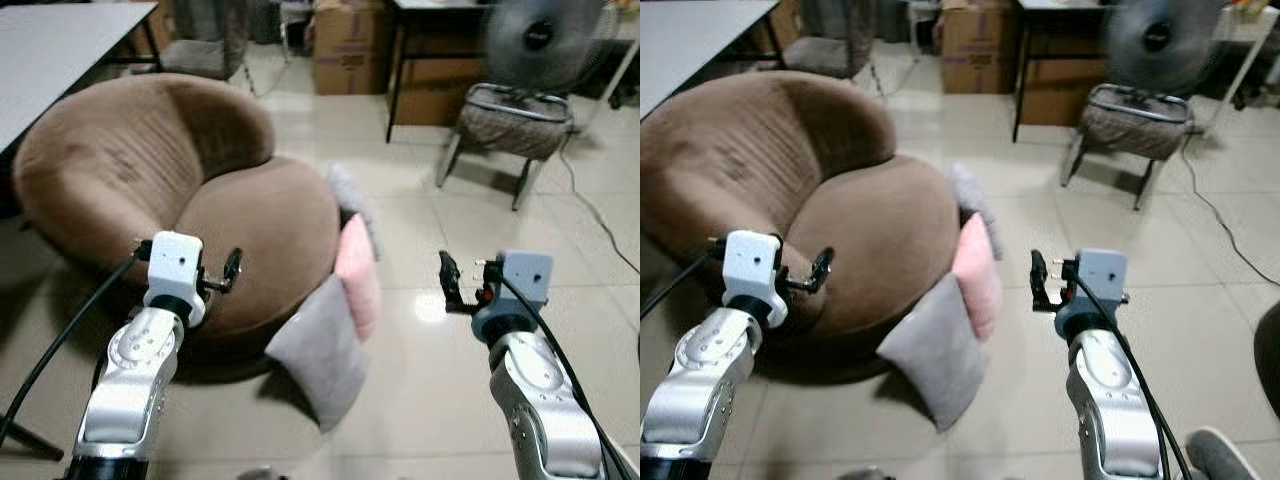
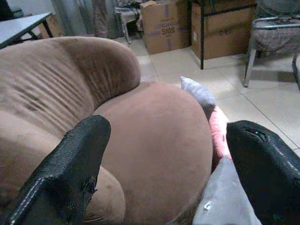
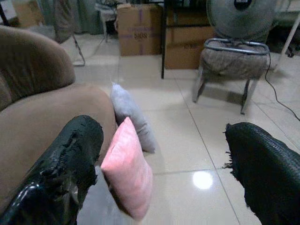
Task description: Move the pillow to the sofa from floor
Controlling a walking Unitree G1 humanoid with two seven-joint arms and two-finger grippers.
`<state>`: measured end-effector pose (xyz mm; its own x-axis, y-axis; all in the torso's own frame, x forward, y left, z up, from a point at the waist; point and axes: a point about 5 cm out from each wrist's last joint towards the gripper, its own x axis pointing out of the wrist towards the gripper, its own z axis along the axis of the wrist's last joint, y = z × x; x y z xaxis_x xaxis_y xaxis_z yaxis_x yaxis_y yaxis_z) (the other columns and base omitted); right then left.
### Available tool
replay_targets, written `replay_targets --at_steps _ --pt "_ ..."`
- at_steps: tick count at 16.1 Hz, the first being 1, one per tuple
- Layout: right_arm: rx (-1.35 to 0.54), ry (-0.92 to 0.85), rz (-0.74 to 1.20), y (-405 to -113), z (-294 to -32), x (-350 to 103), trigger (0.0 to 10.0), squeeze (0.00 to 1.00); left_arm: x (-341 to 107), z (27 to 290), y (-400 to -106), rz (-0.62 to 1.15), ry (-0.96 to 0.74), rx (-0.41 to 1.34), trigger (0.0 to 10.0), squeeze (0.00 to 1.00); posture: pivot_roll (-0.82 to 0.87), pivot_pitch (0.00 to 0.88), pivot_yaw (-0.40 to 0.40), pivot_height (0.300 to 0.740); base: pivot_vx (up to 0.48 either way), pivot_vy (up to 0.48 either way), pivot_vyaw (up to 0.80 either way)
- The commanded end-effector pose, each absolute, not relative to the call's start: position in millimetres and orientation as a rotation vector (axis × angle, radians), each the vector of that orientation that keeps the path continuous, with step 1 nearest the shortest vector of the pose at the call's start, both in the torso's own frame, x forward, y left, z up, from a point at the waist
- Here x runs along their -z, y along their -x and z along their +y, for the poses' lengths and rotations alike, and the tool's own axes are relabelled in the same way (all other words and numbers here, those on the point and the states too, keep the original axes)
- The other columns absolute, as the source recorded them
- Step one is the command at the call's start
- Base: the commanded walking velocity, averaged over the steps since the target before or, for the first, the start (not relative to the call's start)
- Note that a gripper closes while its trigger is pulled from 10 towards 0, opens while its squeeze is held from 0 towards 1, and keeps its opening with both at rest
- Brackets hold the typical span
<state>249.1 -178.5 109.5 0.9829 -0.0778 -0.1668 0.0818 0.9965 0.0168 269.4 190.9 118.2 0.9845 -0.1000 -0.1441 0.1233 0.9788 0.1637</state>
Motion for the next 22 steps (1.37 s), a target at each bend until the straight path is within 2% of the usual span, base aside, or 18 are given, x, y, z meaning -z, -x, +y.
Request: replay_targets --at_steps 1,4,11,15,22 --pt "0.086 -0.025 0.149 -250.9 -180.1 -113.0 10.0 0.0 -121.0 189.1 -270.9 0.124 -0.194 0.113 10.0 0.0 0.02 0.0 0.024 0.74 0.0 0.0 0.0" --pt "0.085 -0.021 0.148 -252.3 -179.8 -113.2 10.0 0.0 -120.9 184.0 -272.2 0.11 -0.212 0.139 10.0 0.0 0.02 0.0 0.024 0.74 0.0 0.0 0.0" --pt "0.044 -0.007 0.146 -255.1 -175.2 -114.1 10.0 0.0 -123.1 187.9 -272.9 0.105 -0.203 0.123 10.0 0.0 0.02 0.0 0.023 0.74 0.332 0.0 0.0" --pt "0.019 0.011 0.154 -255.8 -171.8 -114.0 10.0 0.0 -123.5 191.4 -273.9 0.107 -0.208 0.116 10.0 0.0 0.03 0.0 0.024 0.74 0.338 0.0 0.8" --pt "0.032 -0.023 0.134 -257.0 -176.1 -117.3 10.0 0.0 -121.9 186.6 -275.4 0.111 -0.205 0.145 10.0 0.0 0.02 0.0 0.025 0.74 0.323 0.0 0.0"
